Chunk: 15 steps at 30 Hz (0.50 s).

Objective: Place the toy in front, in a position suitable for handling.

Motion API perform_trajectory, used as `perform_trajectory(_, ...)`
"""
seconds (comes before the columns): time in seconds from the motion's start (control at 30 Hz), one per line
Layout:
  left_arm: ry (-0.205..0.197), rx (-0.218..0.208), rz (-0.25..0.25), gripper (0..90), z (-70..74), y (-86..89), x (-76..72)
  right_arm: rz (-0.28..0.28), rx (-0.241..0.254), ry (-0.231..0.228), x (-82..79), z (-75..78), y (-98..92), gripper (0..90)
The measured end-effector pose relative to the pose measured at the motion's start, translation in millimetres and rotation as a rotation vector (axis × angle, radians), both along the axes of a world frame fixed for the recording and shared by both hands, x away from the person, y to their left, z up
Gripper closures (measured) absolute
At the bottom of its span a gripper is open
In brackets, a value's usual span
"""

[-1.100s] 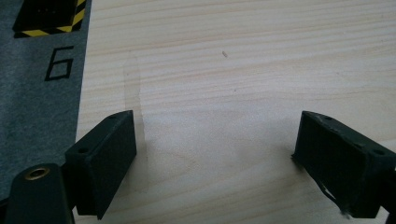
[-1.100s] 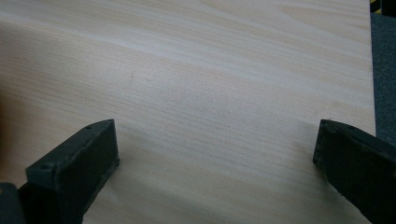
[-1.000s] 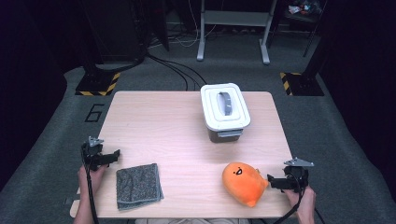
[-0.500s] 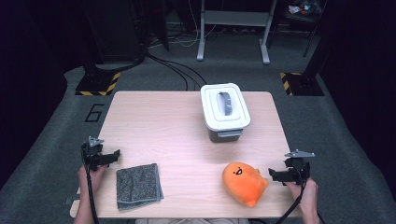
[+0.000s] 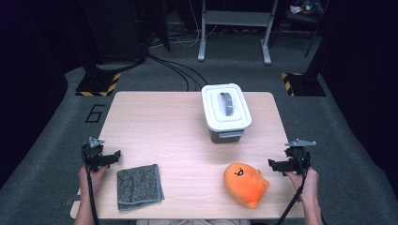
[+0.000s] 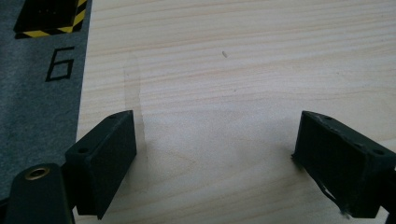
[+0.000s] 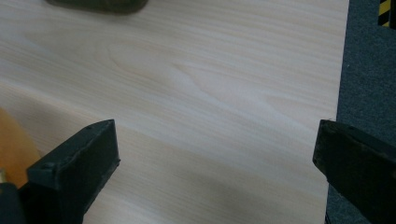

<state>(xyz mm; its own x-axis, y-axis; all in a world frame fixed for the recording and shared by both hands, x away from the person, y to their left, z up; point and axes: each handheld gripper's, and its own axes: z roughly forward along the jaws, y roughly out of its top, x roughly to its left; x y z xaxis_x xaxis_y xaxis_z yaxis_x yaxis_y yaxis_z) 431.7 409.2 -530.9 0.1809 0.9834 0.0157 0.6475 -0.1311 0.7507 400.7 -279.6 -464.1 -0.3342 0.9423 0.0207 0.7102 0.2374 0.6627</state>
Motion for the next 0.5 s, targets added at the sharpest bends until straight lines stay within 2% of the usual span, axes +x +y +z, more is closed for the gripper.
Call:
perform_trajectory(0.23,0.000,0.000,0.000,12.5,0.0,0.0,-0.1,0.018,0.006,-0.017,9.3,15.8,8.4,0.0)
perform_trajectory(0.5,-0.001,0.002,-0.001,12.5,0.0,0.0,0.0,0.039,0.020,-0.033,16.5,26.9,15.3,0.0)
